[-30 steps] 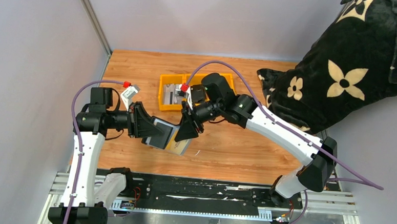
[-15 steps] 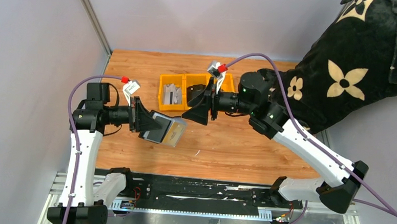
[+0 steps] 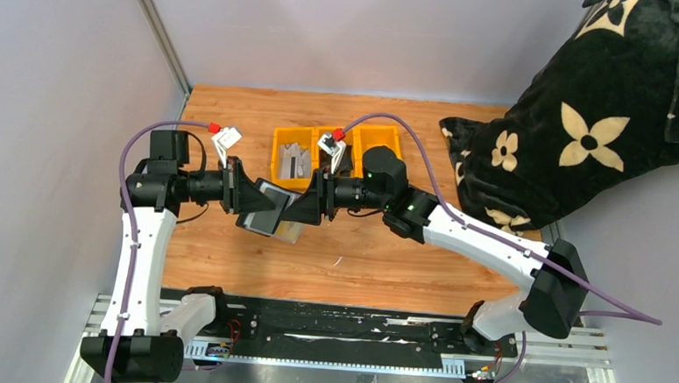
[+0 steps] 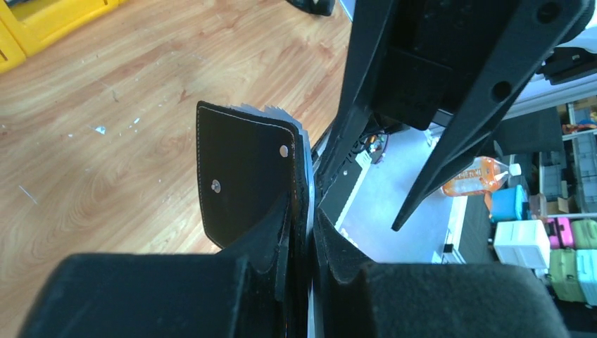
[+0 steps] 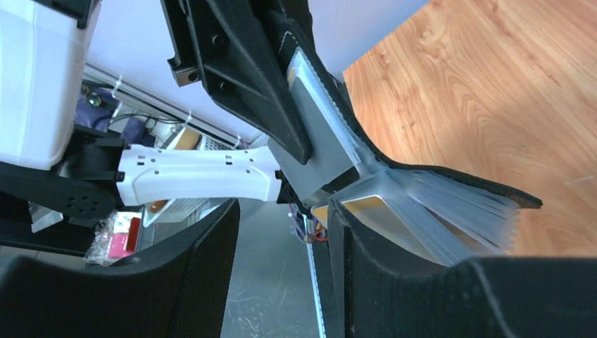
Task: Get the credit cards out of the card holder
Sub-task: Remove the credit card from the card holder.
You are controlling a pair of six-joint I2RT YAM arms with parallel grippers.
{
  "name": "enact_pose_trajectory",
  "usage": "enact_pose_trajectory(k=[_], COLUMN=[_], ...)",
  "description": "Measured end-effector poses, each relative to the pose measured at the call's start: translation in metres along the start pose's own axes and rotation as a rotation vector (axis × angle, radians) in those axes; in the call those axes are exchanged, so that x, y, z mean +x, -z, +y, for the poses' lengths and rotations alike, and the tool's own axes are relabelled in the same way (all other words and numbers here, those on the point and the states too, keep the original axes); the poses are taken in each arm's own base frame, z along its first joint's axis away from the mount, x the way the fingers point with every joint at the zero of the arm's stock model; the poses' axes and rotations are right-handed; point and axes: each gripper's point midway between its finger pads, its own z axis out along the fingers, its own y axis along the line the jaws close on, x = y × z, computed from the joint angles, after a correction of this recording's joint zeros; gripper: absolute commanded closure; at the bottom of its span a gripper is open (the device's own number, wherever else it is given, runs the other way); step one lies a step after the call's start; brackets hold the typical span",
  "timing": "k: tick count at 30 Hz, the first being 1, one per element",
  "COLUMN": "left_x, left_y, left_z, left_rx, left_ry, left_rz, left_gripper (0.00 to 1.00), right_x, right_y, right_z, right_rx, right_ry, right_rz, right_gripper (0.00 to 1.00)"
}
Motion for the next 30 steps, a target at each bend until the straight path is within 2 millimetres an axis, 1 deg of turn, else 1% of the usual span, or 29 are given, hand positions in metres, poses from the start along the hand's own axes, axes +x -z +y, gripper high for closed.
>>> enact_pose_trajectory(k=[3, 7, 10, 14, 20, 23, 25, 28, 30], left_x=[-0.004, -0.005, -0.005, -0.007, -0.016, -0.016, -0.016, -0.016, -0.017], left_y=[0.003, 0.004, 0.004, 0.006, 0.009, 0.009, 0.010, 0.010, 0.010], left_z=[-0.006, -0.010, -0.009, -0.005, -0.013, -0.017, -0.019, -0.020, -0.022], left_rx=[-0.001, 0.000, -0.009, -0.036, -0.034, -0.022, -0.015, -0.003, 0.006], left_ry=[-0.025, -0.032, -0.031, -0.035, -0.076, -0.082, -0.084, -0.089, -0.094], left_rz=[-0.012, -0.019, -0.020, -0.024, -0.042, -0.046, -0.047, -0.049, -0.054], left_gripper=[0.97, 0.94, 0.92, 0.92, 0.92, 0.91, 0.89, 0.85, 0.82], right_x=[-0.002, -0.006, -0.003, 0.003, 0.003, 0.002, 0.001, -0.002, -0.003], right_y=[-0.003, -0.007, -0.013, -0.018, -0.018, -0.018, -0.018, -0.018, -0.019], right_z=[0.001, 0.005, 0.000, -0.005, -0.006, -0.004, -0.003, 0.000, 0.002], right_rx=[-0.013, -0.041, -0.046, -0.047, -0.047, -0.049, -0.054, -0.065, -0.079], right_ry=[-0.026, -0.040, -0.065, -0.091, -0.095, -0.094, -0.094, -0.104, -0.121], right_rz=[-0.012, -0.029, -0.018, 0.001, 0.005, 0.002, -0.003, -0.011, -0.015], right_gripper=[0.49, 0.52, 0.54, 0.54, 0.54, 0.55, 0.55, 0.58, 0.64])
